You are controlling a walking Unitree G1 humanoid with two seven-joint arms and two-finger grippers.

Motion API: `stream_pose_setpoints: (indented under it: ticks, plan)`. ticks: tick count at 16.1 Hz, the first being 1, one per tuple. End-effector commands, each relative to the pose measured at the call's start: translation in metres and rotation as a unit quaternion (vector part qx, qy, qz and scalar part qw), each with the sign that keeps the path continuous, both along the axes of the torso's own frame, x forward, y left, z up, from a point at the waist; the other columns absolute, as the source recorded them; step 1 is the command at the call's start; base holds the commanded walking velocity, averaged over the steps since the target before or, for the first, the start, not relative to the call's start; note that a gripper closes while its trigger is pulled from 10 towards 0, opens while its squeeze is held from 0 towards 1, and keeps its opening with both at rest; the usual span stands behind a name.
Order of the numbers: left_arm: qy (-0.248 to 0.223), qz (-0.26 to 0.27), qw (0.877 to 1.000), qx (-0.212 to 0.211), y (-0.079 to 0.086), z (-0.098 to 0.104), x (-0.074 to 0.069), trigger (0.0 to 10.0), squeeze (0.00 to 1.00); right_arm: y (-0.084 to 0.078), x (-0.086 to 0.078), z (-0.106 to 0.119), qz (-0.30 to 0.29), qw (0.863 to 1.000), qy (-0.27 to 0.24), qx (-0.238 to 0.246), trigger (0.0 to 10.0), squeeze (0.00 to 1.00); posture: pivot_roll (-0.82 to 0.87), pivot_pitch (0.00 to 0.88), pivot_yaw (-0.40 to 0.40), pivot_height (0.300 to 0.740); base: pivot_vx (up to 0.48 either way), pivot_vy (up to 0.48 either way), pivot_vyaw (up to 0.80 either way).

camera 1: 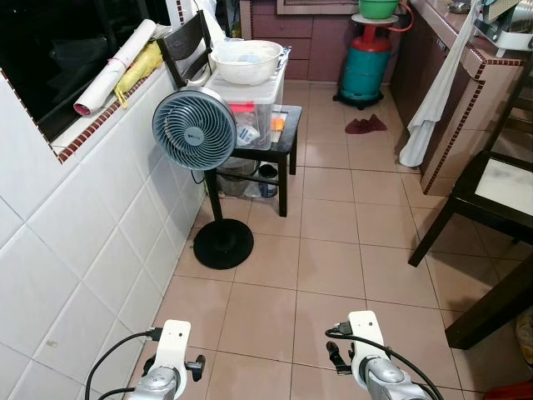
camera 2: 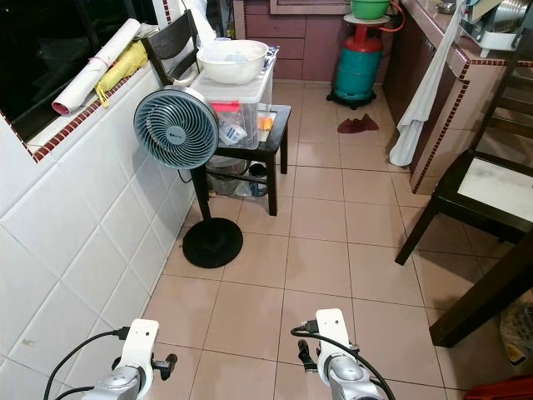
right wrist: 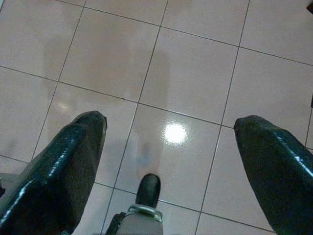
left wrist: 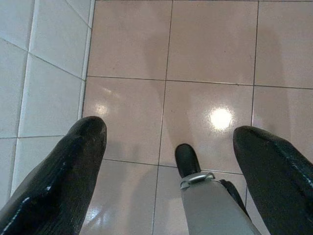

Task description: Setting the table

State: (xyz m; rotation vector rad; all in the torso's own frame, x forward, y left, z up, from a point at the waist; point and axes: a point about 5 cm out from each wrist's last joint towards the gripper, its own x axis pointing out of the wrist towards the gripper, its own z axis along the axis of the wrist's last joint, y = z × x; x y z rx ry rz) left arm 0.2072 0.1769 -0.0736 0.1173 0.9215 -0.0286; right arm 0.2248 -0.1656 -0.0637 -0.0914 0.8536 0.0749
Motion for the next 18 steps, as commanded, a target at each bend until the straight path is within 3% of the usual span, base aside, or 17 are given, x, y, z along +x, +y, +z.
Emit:
stream_pose_setpoints:
  ticks: [1,4,9,11,14,18]
  plan:
    - [-0.101,-0.025,0.992,-0.076,-0.046,0.043,0.065,10.0,0.0,0.034,0.047,0.031,0.023,0.999,-0.034,-0.007,10.0,0.0,-0.09,0.068,0.018,0.74,0.0,0.0,0.0]
    - [-0.086,0.021,0.991,-0.102,-0.037,0.04,0.062,10.0,0.0,0.038,0.042,0.027,0.014,0.999,-0.018,0.03,10.0,0.0,-0.1,0.099,0.02,0.74,0.0,0.0,0.0]
    - [-0.087,0.02,0.991,-0.1,-0.036,0.041,0.064,10.0,0.0,0.038,0.042,0.027,0.008,0.999,-0.014,0.033,10.0,0.0,-0.1,0.101,0.026,0.74,0.0,0.0,0.0]
    - [-0.134,0.007,0.985,-0.107,-0.032,0.053,0.076,10.0,0.0,0.036,0.057,0.04,0.006,0.997,-0.059,0.059,10.0,0.0,-0.1,0.094,0.036,0.74,0.0,0.0,0.0]
    - [-0.205,-0.059,0.968,-0.135,-0.03,0.072,0.089,10.0,0.0,0.027,0.08,0.064,0.012,0.988,-0.127,0.091,10.0,0.0,-0.1,0.095,0.045,0.74,0.0,0.0,0.0]
    - [-0.279,-0.079,0.947,-0.139,0.002,0.095,0.091,10.0,0.0,0.004,0.088,0.082,0.006,0.973,-0.193,0.128,10.0,0.0,-0.1,0.101,0.043,0.74,0.0,0.0,0.0]
